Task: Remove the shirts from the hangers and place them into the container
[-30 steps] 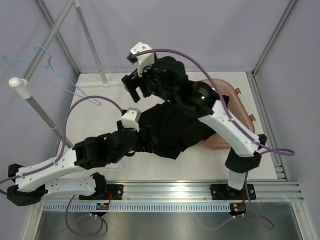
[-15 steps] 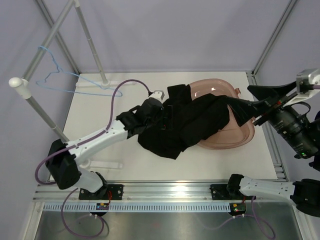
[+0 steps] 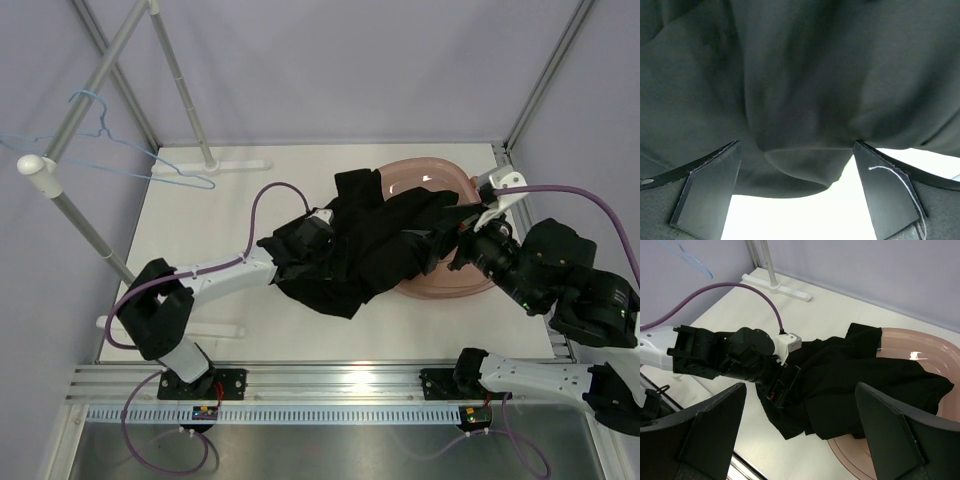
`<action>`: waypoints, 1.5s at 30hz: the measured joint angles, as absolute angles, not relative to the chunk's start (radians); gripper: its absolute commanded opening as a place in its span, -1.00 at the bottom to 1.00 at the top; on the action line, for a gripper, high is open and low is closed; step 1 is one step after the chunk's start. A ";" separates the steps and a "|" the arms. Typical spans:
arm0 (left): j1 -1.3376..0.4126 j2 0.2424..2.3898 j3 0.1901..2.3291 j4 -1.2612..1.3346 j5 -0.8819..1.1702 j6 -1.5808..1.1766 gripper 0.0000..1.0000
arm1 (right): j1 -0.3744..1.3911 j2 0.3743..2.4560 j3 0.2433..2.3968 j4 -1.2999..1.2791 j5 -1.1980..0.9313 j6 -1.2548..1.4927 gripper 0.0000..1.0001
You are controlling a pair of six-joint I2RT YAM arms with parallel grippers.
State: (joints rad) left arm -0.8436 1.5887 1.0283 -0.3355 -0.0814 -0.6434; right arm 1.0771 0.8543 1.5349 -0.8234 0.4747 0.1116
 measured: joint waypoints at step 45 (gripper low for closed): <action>-0.833 1.785 1.649 -0.654 -0.564 -0.551 -1.00 | 1.077 0.704 1.443 -0.754 0.518 0.120 0.99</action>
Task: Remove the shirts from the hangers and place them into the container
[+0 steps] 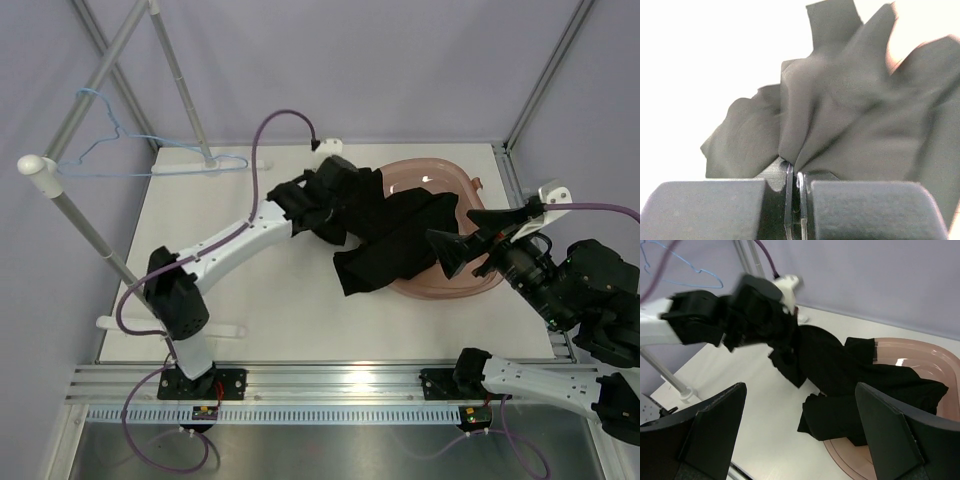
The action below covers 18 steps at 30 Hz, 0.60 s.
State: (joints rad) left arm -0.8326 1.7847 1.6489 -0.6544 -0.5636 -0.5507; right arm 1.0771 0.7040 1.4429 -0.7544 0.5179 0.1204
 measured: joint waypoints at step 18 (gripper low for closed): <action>-0.918 2.084 2.161 -0.260 0.270 -0.331 -1.00 | 1.077 0.660 1.476 -0.696 0.718 0.128 0.99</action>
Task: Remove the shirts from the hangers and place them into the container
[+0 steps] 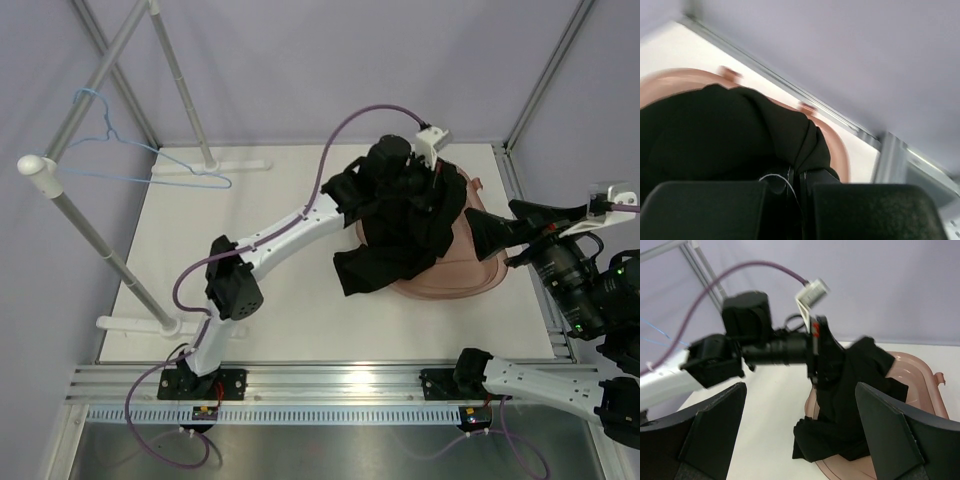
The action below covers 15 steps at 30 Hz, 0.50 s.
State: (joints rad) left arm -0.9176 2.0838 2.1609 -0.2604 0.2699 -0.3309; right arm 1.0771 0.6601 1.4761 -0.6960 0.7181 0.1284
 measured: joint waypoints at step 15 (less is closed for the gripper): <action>-0.908 2.208 2.051 -0.430 0.252 -0.476 0.39 | 1.077 0.585 1.527 -0.685 0.795 0.129 0.99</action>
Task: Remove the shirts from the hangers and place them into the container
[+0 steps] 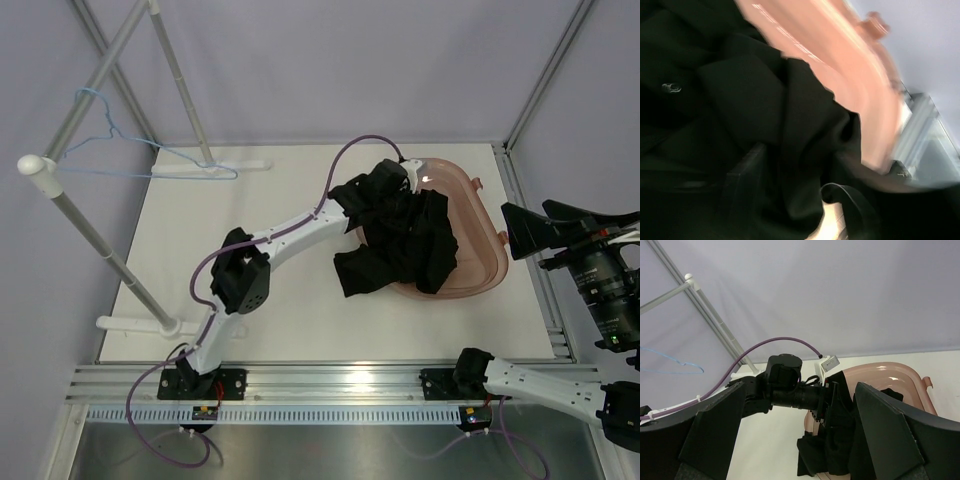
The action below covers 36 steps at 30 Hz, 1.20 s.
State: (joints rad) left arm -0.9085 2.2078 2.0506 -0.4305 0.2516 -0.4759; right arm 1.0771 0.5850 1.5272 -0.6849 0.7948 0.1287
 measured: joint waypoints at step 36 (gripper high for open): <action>-0.724 1.489 0.679 0.542 0.453 -0.456 0.40 | 1.077 0.598 1.485 -0.710 0.599 0.139 0.99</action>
State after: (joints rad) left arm -0.7238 1.4895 0.6788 0.5423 0.4534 -0.4557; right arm 1.0771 0.5976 1.4845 -0.7097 0.5987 0.1387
